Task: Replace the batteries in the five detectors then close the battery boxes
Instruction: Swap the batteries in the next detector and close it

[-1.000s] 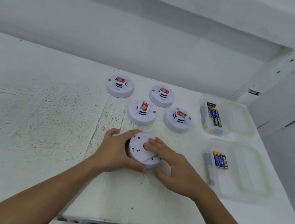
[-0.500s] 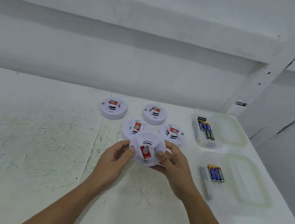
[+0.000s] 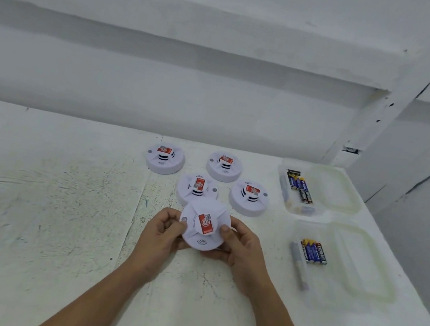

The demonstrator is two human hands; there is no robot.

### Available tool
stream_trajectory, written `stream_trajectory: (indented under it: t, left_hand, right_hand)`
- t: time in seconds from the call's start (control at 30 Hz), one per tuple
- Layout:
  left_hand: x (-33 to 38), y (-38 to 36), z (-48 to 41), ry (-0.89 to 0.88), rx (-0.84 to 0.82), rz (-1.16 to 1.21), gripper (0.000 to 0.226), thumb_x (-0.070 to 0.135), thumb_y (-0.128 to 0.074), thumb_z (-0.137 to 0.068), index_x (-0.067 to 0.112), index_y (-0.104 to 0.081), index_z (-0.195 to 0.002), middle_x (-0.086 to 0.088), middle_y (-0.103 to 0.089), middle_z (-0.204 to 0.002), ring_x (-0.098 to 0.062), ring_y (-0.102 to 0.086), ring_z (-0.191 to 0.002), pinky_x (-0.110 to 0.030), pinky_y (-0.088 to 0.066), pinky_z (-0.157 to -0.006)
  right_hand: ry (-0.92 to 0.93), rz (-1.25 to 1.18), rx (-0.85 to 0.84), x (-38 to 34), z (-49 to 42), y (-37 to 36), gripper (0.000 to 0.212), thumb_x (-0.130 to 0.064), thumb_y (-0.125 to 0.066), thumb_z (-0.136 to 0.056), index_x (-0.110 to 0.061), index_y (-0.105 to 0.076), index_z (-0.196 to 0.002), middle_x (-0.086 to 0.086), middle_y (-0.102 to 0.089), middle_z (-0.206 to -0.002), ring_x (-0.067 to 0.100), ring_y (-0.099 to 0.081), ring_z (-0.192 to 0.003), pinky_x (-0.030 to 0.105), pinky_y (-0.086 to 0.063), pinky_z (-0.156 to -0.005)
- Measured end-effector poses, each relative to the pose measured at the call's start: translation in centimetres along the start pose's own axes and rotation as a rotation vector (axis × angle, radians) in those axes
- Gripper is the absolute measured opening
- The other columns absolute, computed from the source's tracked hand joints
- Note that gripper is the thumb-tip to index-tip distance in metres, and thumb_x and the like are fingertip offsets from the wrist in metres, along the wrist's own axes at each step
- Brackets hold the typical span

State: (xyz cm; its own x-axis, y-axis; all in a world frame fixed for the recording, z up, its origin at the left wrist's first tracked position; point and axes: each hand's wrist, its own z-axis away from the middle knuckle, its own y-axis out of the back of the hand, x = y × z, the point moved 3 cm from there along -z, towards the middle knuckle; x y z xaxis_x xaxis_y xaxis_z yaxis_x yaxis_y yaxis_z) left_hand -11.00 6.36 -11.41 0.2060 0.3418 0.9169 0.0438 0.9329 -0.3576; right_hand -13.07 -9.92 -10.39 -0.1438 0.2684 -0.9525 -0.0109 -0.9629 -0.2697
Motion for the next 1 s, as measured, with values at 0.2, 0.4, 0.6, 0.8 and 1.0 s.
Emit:
stream_trajectory:
  t: [0.2, 0.4, 0.6, 0.8, 1.0]
  left_hand:
    - [-0.31, 0.17, 0.27, -0.008, -0.017, -0.024, 0.007, -0.006, -0.044, -0.093, -0.006, -0.05, -0.096, -0.021, -0.053, -0.089, -0.03, -0.057, -0.081, -0.027, -0.055, -0.06]
    - [-0.4, 0.35, 0.14, -0.006, -0.032, -0.007, 0.007, 0.0, -0.053, -0.091, -0.004, -0.051, -0.095, -0.021, -0.054, -0.09, -0.03, -0.058, -0.081, -0.03, -0.056, -0.064]
    - [-0.43, 0.3, 0.12, -0.003, -0.045, -0.006, 0.007, -0.005, -0.044, -0.094, -0.004, -0.05, -0.096, -0.022, -0.057, -0.092, -0.024, -0.063, -0.078, -0.031, -0.058, -0.067]
    - [-0.39, 0.25, 0.23, -0.013, -0.04, -0.025, 0.008, -0.005, -0.044, -0.093, -0.002, -0.05, -0.093, -0.021, -0.057, -0.091, -0.021, -0.064, -0.077, -0.03, -0.057, -0.066]
    - [-0.43, 0.1, 0.38, -0.013, -0.042, -0.029, 0.008, -0.006, -0.042, -0.093, -0.003, -0.05, -0.095, -0.022, -0.059, -0.093, -0.021, -0.065, -0.078, -0.031, -0.057, -0.068]
  right_hand:
    - [-0.01, 0.03, -0.011, 0.0, 0.26, 0.02, 0.033, -0.025, -0.059, -0.086, -0.011, -0.064, -0.115, 0.014, -0.071, -0.106, 0.034, -0.069, -0.095, 0.045, -0.058, -0.075]
    - [-0.01, 0.025, -0.008, -0.04, 0.31, 0.07, 0.03, -0.024, -0.058, -0.087, -0.011, -0.065, -0.113, 0.013, -0.071, -0.107, 0.033, -0.069, -0.095, 0.042, -0.059, -0.072]
    - [-0.008, 0.026, -0.009, -0.01, 0.29, 0.1, 0.032, -0.024, -0.058, -0.087, -0.009, -0.064, -0.115, 0.012, -0.071, -0.107, 0.032, -0.069, -0.095, 0.04, -0.059, -0.07]
    - [0.002, 0.033, -0.013, 0.13, 0.35, 0.24, 0.037, -0.025, -0.059, -0.087, -0.006, -0.062, -0.118, 0.013, -0.071, -0.107, 0.032, -0.069, -0.095, 0.042, -0.059, -0.072]
    - [0.007, 0.035, -0.014, 0.2, 0.42, 0.29, 0.037, -0.024, -0.059, -0.087, -0.007, -0.061, -0.12, 0.013, -0.071, -0.108, 0.032, -0.069, -0.095, 0.041, -0.059, -0.071]
